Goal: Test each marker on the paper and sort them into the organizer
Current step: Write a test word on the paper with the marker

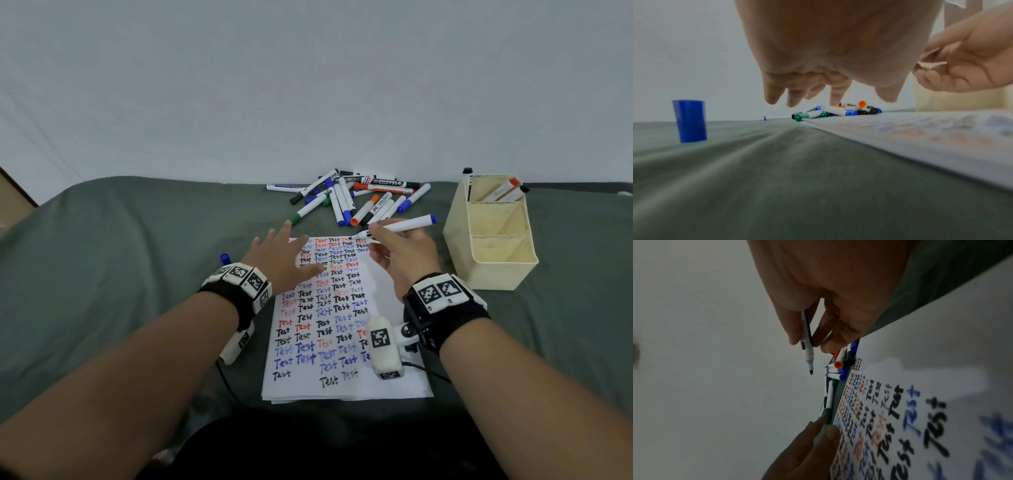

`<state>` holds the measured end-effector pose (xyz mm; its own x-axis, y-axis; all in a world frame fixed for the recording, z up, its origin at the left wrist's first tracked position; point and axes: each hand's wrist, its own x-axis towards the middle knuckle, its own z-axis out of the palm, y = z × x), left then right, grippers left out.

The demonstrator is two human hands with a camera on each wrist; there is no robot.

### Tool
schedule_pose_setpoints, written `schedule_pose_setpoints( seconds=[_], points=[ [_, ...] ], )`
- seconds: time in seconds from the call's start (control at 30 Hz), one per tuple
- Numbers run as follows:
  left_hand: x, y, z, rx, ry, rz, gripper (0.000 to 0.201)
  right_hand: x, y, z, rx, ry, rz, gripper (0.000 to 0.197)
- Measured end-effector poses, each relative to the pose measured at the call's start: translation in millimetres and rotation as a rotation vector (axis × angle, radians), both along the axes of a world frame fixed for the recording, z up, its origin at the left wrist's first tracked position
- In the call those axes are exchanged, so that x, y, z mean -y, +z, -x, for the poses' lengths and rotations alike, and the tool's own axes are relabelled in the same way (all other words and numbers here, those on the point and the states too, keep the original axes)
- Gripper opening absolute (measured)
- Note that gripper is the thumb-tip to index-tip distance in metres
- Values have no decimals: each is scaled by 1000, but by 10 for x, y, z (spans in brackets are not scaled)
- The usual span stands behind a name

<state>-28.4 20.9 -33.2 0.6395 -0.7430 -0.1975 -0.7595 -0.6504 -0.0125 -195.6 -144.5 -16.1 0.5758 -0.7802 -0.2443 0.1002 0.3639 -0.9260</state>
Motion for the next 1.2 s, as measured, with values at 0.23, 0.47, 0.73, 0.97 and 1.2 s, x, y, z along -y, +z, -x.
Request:
schedule_pose_setpoints(
  seconds=[0.23, 0.47, 0.73, 0.97, 1.2],
  points=[
    [-416, 286, -260, 142, 135, -21, 53, -91, 66, 26, 18, 44, 35, 10],
    [-699, 335, -353, 73, 270, 16, 26, -205, 218, 13, 99, 129, -1, 14],
    [-418, 671, 35, -264, 281, 701, 12, -305, 404, 94, 149, 188, 88, 7],
    [-123, 883, 380, -478, 175, 994, 13, -361, 604, 176, 211, 155, 174, 8],
    [45, 935, 572, -507, 77, 1039, 17, -326, 664, 244, 247, 138, 165, 22]
  ],
)
